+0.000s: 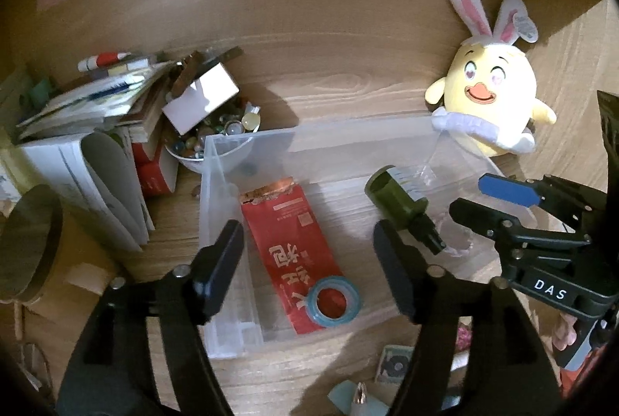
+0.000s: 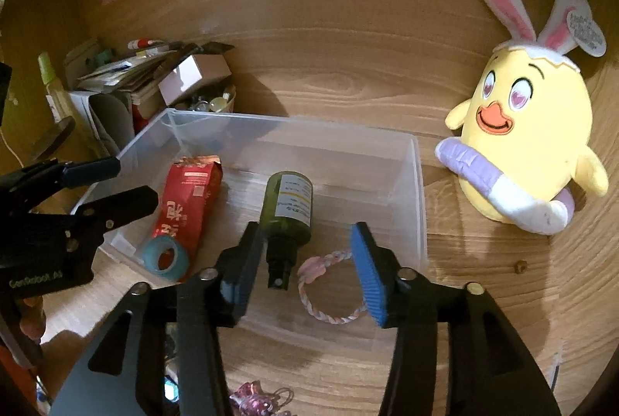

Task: Organize objects
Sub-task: 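Release the tape roll and bracelet into the box from both tools, then move both tools back toward the pens and pink tube on the desk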

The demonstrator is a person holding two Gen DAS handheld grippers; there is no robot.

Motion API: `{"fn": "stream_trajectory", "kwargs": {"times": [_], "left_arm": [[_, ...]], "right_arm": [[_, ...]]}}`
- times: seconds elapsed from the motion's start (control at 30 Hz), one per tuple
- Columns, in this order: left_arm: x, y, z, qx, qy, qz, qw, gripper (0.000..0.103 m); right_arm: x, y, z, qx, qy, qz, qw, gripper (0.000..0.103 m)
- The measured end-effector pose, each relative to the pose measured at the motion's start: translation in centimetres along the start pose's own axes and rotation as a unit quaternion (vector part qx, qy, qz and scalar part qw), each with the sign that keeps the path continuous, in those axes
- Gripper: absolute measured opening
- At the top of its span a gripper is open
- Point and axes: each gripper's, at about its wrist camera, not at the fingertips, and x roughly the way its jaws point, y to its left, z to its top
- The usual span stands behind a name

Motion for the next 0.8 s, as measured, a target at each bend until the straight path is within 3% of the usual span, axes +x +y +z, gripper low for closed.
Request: {"fn": "stream_trajectory", "kwargs": {"times": [0.13, 0.33, 0.8], "left_arm": [[-1.4, 0.0, -0.2, -0.005, -0.009, -0.006, 0.9999, 0.085], [-3.6, 0.1, -1.2, -0.01, -0.018, -0.01, 0.9997, 0.095], [-7.5, 0.3, -5.8, -0.007, -0.013, -0.001, 0.9999, 0.096]], "right_arm": [[-1.5, 0.4, -0.2, -0.007, -0.015, -0.004, 1.0, 0.067], [-3.9, 1.2, -0.9, -0.022, -0.031, -0.008, 0.999, 0.077], [-8.9, 2.9, -5.0, -0.028, -0.039, 0.029, 0.998, 0.081]]}}
